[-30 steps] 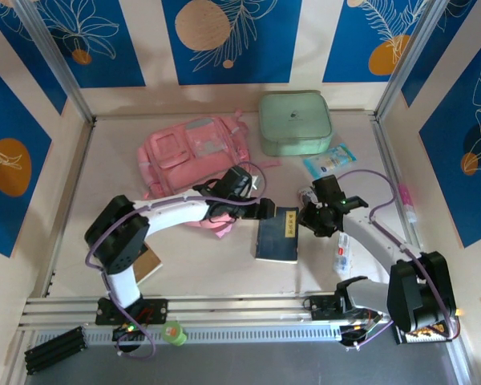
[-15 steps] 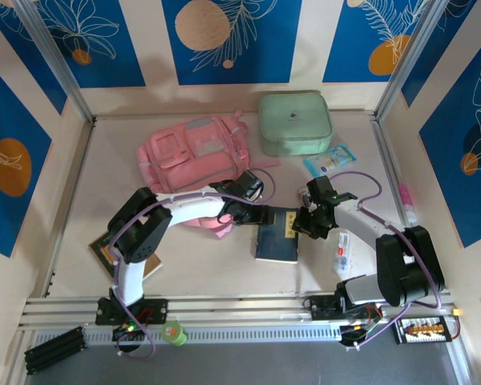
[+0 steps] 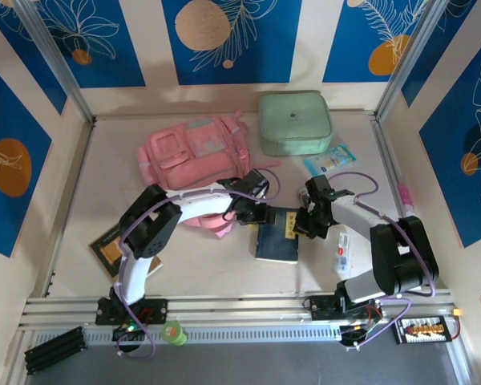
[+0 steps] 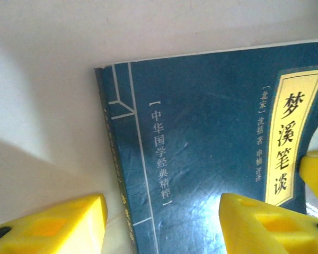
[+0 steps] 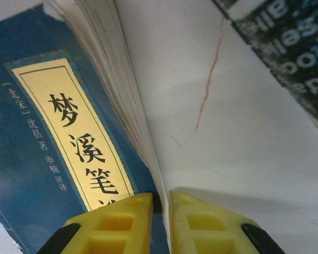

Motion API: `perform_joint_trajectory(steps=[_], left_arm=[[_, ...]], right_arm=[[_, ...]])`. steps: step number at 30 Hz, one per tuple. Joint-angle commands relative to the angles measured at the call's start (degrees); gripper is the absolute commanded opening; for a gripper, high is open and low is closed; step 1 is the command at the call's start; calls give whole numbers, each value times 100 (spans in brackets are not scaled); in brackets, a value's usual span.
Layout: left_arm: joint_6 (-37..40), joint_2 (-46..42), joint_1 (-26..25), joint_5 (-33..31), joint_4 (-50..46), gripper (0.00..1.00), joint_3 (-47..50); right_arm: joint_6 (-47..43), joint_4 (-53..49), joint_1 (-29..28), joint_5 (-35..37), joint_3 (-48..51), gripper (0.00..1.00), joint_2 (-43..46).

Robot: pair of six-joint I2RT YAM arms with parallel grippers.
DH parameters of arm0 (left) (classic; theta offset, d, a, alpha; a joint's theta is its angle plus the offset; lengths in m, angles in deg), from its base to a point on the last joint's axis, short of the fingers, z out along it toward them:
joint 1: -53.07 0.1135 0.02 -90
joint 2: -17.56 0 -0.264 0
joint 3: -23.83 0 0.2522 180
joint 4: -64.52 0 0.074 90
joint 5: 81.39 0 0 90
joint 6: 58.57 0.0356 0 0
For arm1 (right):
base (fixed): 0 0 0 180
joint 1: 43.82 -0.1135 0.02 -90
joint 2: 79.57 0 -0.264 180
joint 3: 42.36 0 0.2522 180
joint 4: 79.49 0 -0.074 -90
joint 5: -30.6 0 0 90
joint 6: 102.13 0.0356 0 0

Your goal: Pack the student bag

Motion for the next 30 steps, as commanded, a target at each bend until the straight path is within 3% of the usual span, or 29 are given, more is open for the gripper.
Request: perform_joint_trajectory(steps=[1,14,30], left_arm=[[27,123,-58,100,-226,58,-158],[-23,264,-56,1111,168,55,-273],[-46,-918,-39,1918,1780,49,770]], right_arm=[[-55,-175,88,69,-32,16,-149],[-34,-90,104,-23,30,16,-63],[258,103,-81,-75,45,10,-111]])
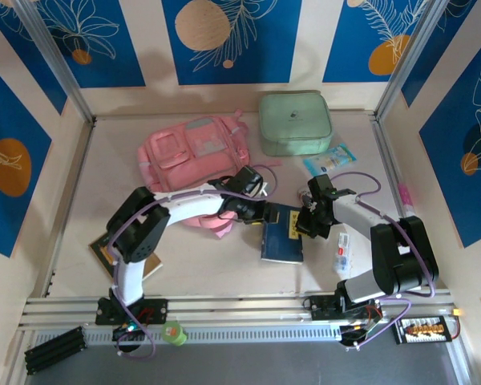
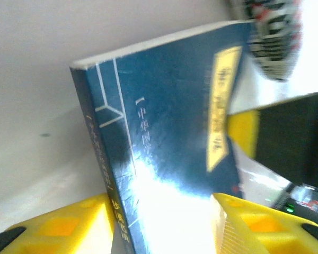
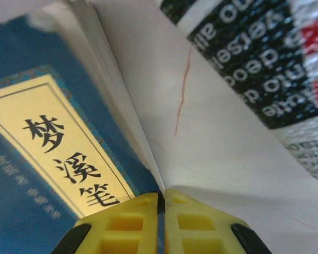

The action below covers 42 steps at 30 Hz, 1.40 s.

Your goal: Pack the student bag

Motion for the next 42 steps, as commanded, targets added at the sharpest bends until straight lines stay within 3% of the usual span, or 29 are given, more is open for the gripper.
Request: perform_joint_trajectory(steps=[1,5,12,18,23,26,30,37,42], left_arm=[[-105,-298,-135,789,999,49,280],[-175,-274,-136,795,1313,48,472],[-9,-375,-129,298,997,43,475],[-7,-497,-100,-58,939,27,585],[-64,-714,16,-239,1020,10,699],[-87,-889,142,-302,1124,0,711],[-31,-1200,321,-538,1350,0,646],[-224,-1530,768,-990,1688,0,339],[-869,-1717,1144,-1224,2346,0,379]], right_arm=[[200,180,-145,-110,82,10,-108],[244,200,-154,-77,110,10,-102],[305,218,-153,-10,181,10,-6],[345,277,-147,105,243,12,292],[311,374,-58,139,261,24,1012],[247,605,82,-71,269,40,1538],[137,979,251,-500,203,56,1938],[313,1454,419,-1355,-23,67,2031],[710,2203,486,-2054,-26,76,2071]])
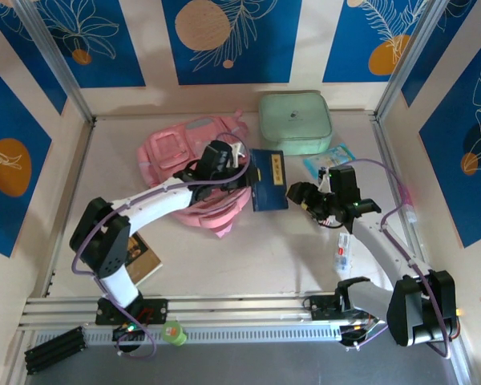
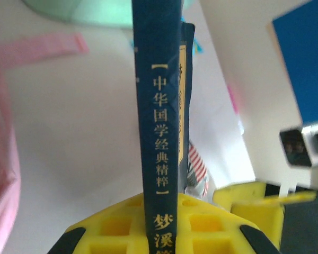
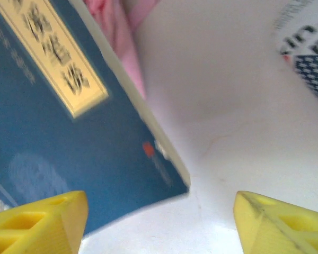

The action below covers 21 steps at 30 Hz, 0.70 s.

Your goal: Pack the student bag

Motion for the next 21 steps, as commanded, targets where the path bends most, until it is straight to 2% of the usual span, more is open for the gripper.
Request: perform_joint_trajectory(steps=[1,4,8,12,15,21], left_arm=[[-630,-325,229,-265,935,0,-67],[-1097,-370,364,-205,1556,0,117],[-1423,-437,372,-158,1964,0,281],[-1920,-554,424,-232,2581,0,529],[-2204,-598,427,-234,3026,0,643],[-2949,-494,439,-30,3730,0,757]], right_arm=[[349,756,46,-836,-165,77,130],[888,1578,30,-1271,-47,80,122],[1752,2866,-189,-1514,207,83,-18],[2551,3907,-552,-1381,317,84,-243],[2814,4311,-803,-1203,289,86,-342],[3319,5199,-879,-924,351,88,-624]])
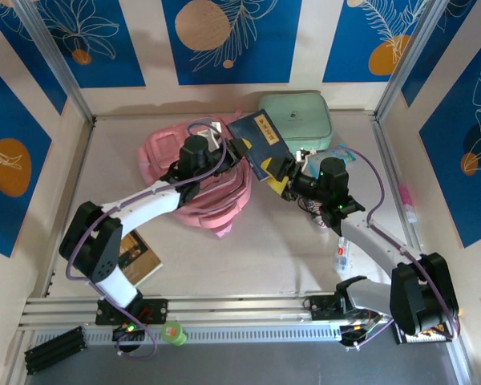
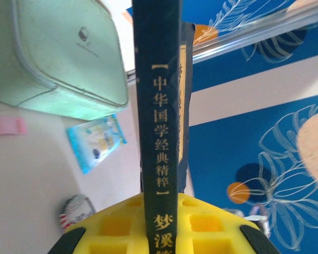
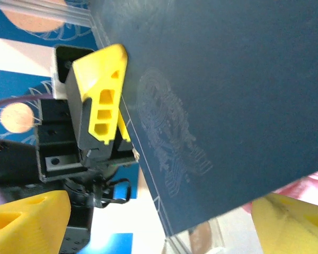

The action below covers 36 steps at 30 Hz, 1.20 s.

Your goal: Pack the student bag

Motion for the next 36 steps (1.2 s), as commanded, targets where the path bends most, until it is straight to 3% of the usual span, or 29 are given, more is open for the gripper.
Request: perform_joint_trajectory(steps=[1,6,11,16,22,27,29,31,33,36], left_arm=[[-717,-117,75,183,1089,0,9],[-1423,133,90,436,1768,0,-11],[-1605,130,107,463,1813,0,31],[-1601,55,110,413,1782,0,174],[-1562,34,142,447,1766,0,328],[-1327,-108,250,495,1399,0,512],[-1042,-234,311,557,1025,11,551],[-630,-405,371,598,423,32,553],[-44,-635,477,588,-469,49,546],[1168,-960,710,437,-2085,68,437]], right_arm=[[596,936,4,270,98,87,-187],[945,1369,-69,567,-45,87,-424],[1347,2093,-51,1136,143,84,-537],[1441,2237,46,1095,34,67,-563],[1407,2299,34,1025,-34,37,-519],[1239,1575,-23,1177,55,21,-293],[1073,1344,-49,1333,155,12,-123],[821,1014,-37,1371,182,6,51],[537,493,-3,1389,146,3,254],[181,-48,18,1492,207,3,557]])
